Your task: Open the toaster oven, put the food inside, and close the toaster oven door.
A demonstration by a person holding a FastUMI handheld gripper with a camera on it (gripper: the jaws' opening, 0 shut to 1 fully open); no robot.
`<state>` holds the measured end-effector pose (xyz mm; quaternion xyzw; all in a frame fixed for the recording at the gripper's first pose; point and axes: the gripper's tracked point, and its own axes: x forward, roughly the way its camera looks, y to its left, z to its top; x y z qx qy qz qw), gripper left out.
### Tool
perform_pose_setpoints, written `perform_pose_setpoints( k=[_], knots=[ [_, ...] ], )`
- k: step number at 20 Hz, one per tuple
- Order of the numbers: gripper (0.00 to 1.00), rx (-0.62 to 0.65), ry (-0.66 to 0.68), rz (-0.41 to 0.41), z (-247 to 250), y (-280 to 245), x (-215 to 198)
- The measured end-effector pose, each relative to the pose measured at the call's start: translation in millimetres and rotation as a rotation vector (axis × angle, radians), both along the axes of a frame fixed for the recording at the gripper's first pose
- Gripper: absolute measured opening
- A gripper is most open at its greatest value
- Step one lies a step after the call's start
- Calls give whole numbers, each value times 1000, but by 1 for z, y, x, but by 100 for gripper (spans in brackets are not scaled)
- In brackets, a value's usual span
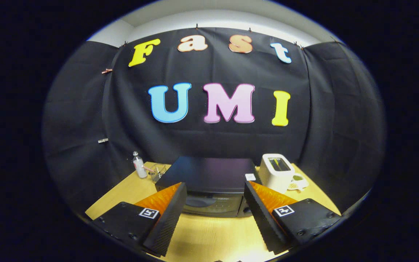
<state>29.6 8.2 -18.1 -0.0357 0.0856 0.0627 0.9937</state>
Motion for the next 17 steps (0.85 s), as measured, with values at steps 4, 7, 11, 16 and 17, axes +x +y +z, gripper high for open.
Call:
perform_pose_setpoints(
  k=[4, 7, 11, 16, 17],
  knots=[
    [98, -4, -73, -9, 30, -11, -11],
    [98, 24, -63, 15, 34, -17, -13],
    [99, 15, -78, 64, 45, -28, -1],
    [99, 55, -84, 84, 52, -35, 17],
    [99, 54, -86, 84, 53, -37, 21]
  ],
)
